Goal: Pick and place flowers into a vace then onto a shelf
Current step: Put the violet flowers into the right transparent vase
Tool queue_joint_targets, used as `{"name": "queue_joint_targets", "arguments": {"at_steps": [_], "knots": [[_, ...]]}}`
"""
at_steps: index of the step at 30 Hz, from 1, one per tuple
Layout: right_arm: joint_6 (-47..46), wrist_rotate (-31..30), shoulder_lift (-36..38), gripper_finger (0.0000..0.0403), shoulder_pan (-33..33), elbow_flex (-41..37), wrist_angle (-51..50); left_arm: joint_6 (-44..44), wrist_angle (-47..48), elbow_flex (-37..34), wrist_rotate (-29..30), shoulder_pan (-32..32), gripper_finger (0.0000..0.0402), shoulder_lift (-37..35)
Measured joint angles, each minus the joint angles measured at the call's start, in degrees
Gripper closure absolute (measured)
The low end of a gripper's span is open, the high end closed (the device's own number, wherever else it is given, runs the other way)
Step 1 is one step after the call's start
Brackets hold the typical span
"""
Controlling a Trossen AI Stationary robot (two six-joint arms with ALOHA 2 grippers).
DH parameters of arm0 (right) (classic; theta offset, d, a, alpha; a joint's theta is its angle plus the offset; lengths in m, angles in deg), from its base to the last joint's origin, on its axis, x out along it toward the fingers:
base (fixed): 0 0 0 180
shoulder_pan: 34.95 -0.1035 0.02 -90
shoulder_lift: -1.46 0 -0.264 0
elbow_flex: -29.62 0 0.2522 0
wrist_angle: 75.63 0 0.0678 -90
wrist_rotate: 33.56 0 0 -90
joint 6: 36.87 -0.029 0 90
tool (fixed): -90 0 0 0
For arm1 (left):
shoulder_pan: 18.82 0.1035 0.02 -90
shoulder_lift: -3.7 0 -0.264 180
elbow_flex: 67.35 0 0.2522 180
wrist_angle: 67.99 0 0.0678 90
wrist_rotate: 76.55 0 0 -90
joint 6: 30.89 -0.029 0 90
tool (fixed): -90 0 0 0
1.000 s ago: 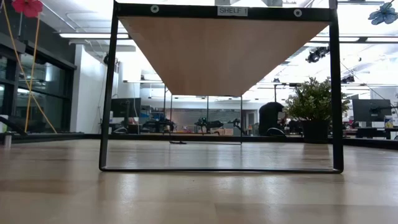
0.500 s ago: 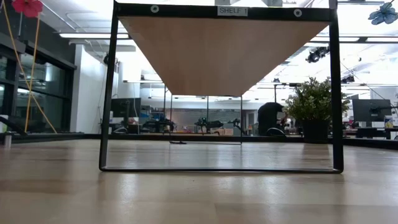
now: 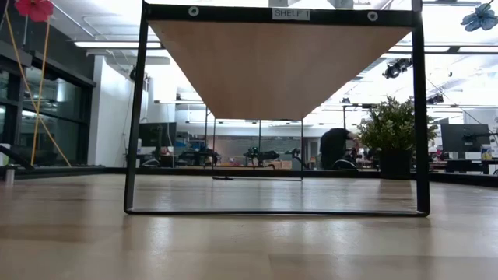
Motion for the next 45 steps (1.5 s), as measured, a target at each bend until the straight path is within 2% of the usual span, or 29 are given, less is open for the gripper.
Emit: {"name": "queue_joint_targets", "arguments": {"at_steps": [6,10,45], "knots": [[-0.1,0.4,0.0,0.0402,0.0,0.0,0.1,-0.6,7.6,6.7,-0.9,0.0,0.0080,3.0],[0.0,0.5,0.0,0.0402,0.0,0.0,0.0,-1.8,7.3,8.7,-0.7,0.0,0.0080,3.2],[2.4,-0.7,0.0,0.0402,0.0,0.0,0.0,0.0,5.7,10.7,-2.3,0.0,0.0080,6.7]]}}
